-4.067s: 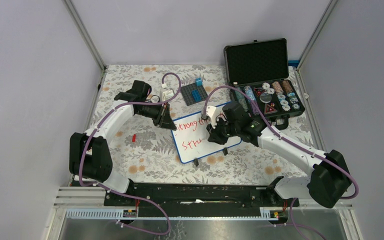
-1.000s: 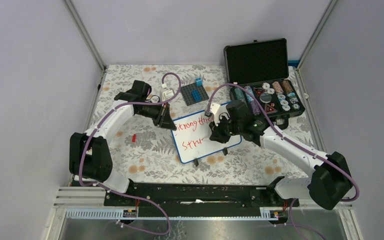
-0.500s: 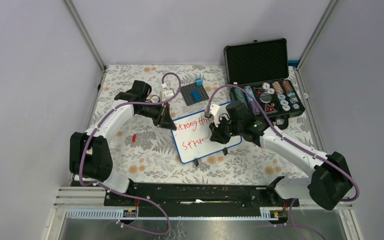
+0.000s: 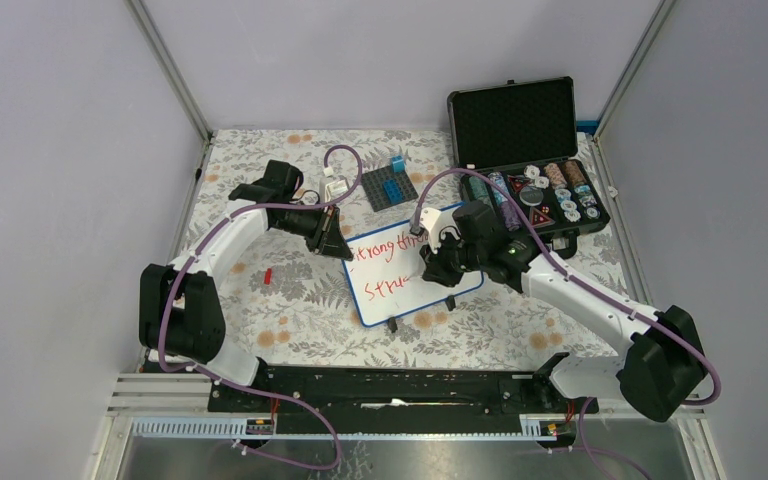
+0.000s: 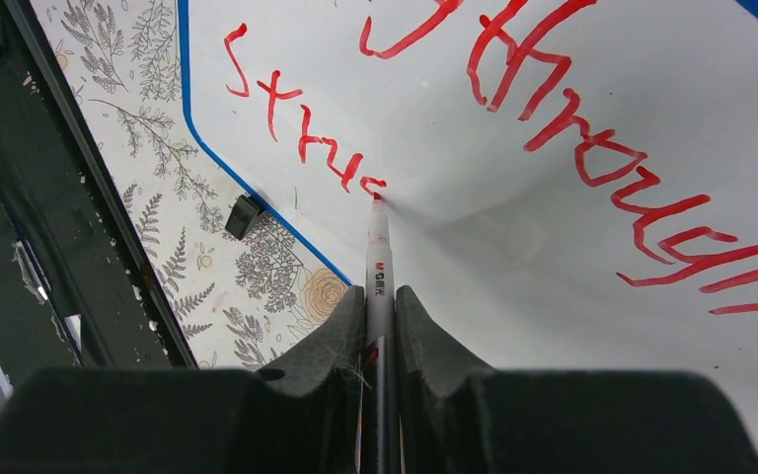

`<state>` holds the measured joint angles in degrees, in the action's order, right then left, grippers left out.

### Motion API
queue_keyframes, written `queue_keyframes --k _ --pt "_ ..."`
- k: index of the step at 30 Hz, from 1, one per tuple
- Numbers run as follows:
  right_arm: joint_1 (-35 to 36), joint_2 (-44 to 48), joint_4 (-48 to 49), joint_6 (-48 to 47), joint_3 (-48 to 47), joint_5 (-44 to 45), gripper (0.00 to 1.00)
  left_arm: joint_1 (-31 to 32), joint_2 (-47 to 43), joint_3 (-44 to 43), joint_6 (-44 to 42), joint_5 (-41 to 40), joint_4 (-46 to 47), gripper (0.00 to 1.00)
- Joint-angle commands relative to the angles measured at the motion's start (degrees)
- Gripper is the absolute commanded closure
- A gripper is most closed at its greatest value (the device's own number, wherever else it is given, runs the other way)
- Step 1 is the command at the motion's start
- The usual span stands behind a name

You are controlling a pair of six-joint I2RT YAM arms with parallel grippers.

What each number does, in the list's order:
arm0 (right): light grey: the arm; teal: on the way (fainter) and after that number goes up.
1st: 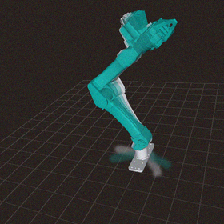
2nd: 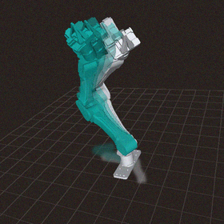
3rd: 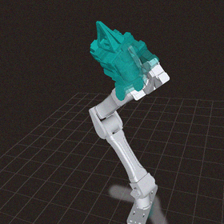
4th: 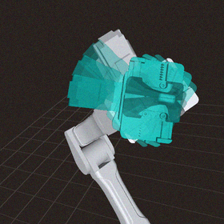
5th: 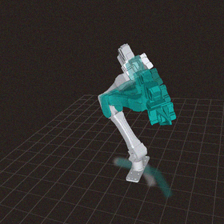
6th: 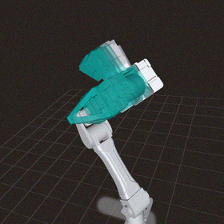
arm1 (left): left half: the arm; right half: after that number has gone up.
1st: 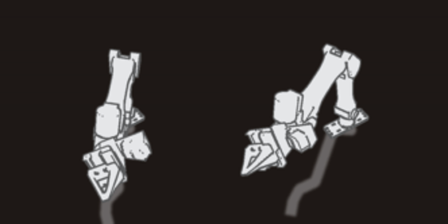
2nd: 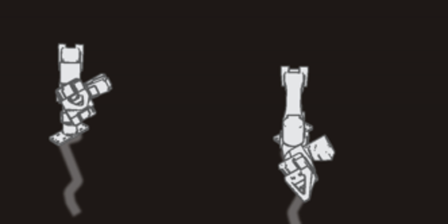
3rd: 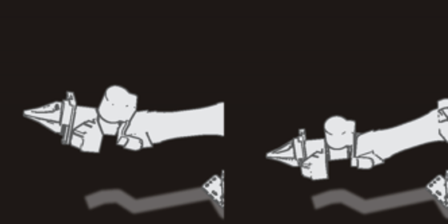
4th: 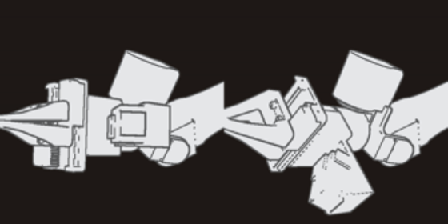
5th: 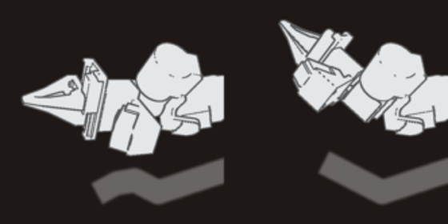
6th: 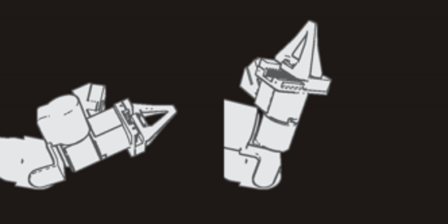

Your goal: Write a sentence on the whiteboard

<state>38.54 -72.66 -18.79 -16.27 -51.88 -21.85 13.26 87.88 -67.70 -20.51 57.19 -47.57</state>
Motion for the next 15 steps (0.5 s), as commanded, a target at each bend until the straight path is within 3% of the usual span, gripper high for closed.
queue_keyframes --k 1,15 --pt "-0.54 0.67 0.98 -1.05 -3.25 2.87 1.00 0.29 0.56 -1.44 -1.81 -3.22 1.87 1.00" --pt "-0.55 0.21 0.83 -1.73 -1.70 2.47 1.00 0.33 0.74 -1.50 -1.88 -3.37 1.84 1.00"
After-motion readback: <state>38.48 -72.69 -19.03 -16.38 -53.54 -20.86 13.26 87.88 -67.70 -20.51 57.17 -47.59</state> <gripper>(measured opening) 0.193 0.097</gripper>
